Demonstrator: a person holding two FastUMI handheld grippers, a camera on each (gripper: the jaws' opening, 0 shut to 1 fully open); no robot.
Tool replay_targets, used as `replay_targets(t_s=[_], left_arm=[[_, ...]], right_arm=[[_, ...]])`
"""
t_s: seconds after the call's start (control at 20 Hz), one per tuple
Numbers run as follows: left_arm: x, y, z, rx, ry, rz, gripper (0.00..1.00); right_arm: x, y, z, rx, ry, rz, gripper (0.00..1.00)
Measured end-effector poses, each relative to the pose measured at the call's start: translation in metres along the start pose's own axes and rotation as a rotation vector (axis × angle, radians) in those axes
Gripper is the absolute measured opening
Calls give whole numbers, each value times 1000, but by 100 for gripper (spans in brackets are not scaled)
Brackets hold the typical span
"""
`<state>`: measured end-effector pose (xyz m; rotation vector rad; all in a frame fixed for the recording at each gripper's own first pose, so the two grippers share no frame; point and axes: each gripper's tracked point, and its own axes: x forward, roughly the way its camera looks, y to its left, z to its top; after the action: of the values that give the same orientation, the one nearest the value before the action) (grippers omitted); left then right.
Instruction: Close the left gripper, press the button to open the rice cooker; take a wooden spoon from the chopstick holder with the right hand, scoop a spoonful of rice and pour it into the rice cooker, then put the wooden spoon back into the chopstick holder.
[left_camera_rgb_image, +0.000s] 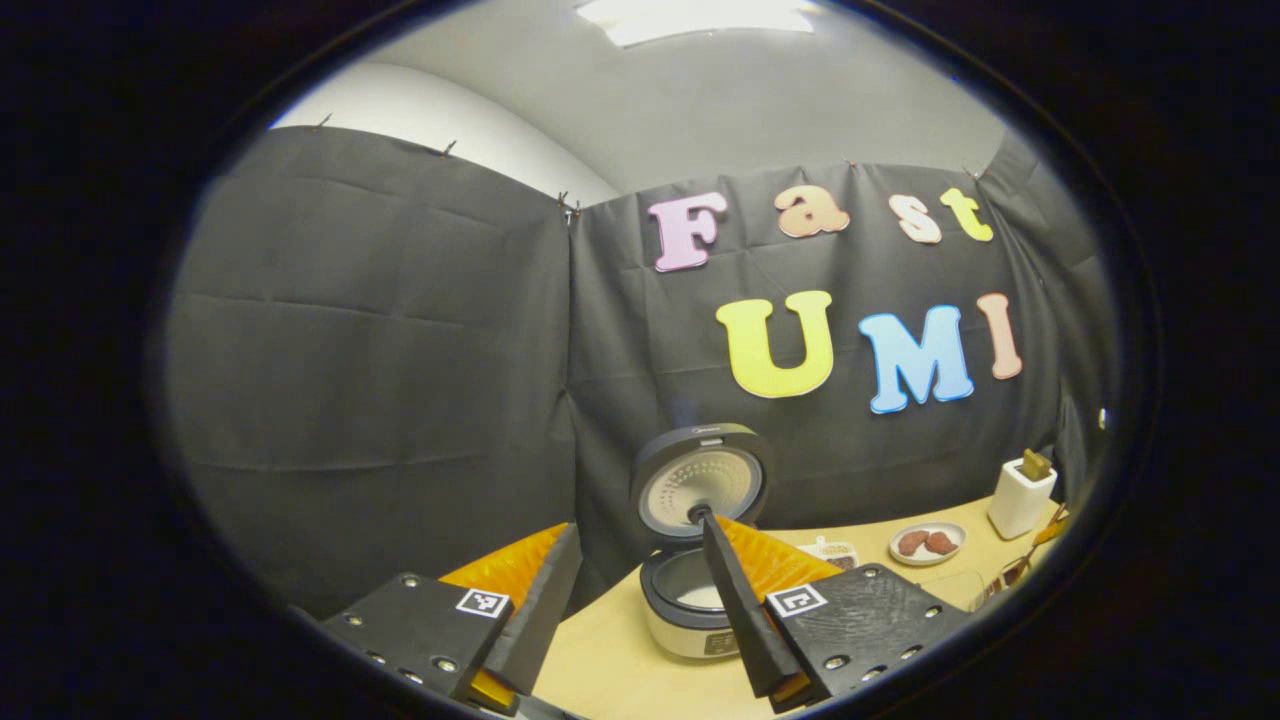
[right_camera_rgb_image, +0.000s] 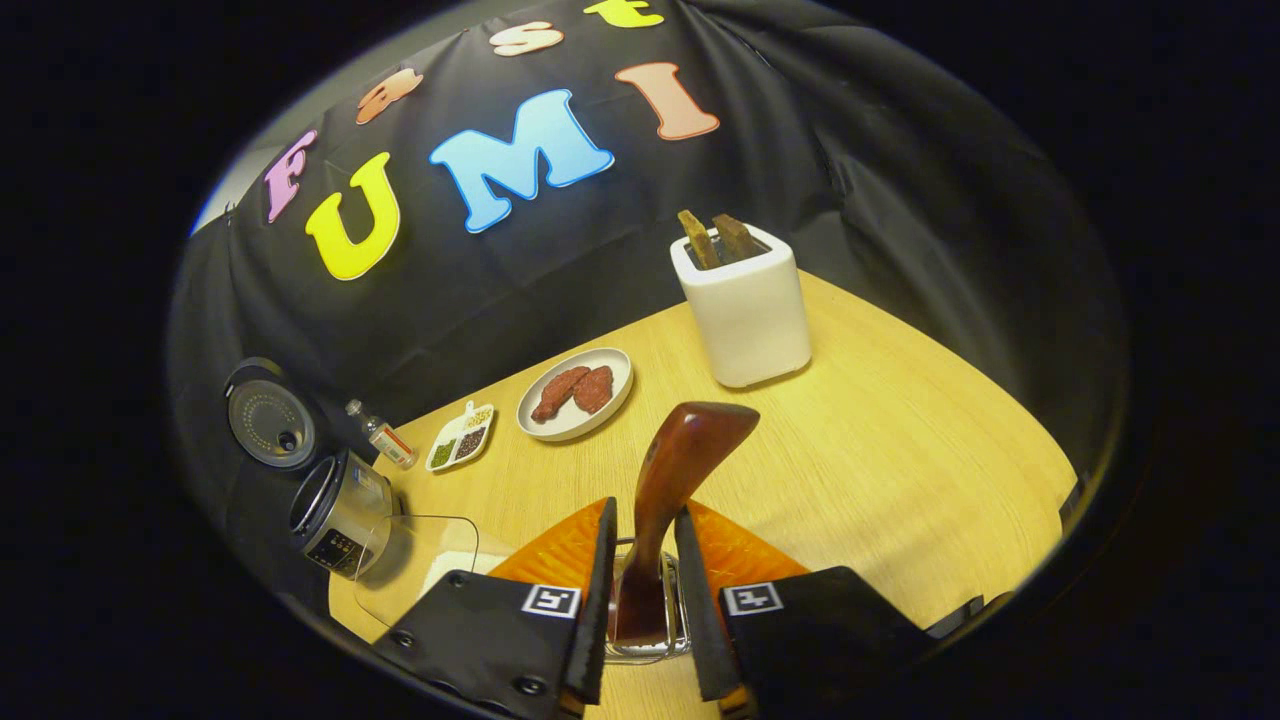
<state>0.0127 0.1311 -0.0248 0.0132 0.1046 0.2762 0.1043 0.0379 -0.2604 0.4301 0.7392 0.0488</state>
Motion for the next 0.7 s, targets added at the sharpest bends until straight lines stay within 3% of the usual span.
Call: replay_targets(t_s=[0.05,0.2,0.25,0.5,0.55,0.65,0.7], left_arm=[[0,1,0,0,0,0,78],[4,0,0,-3,1,-4,78],[4,0,-2,-5,1,-5,78],[6,0,-3,-6,-3,-14,78],[7,0,-3,-6,-4,-15,78],[8,-1,-3,-15,-7,-22,79],[8,-2,-3,-18,-7,-26,78]], right_arm=[[-3,1,2,17,1,5,23],[0,1,-5,18,16,2,21],[-27,0,3,49,11,-5,12],[-10,3,2,11,-1,-4,5],[-13,7,6,-2,-17,-1,9],[-26,16,16,-21,-48,2,5],[-29,17,21,-34,-64,1,8]])
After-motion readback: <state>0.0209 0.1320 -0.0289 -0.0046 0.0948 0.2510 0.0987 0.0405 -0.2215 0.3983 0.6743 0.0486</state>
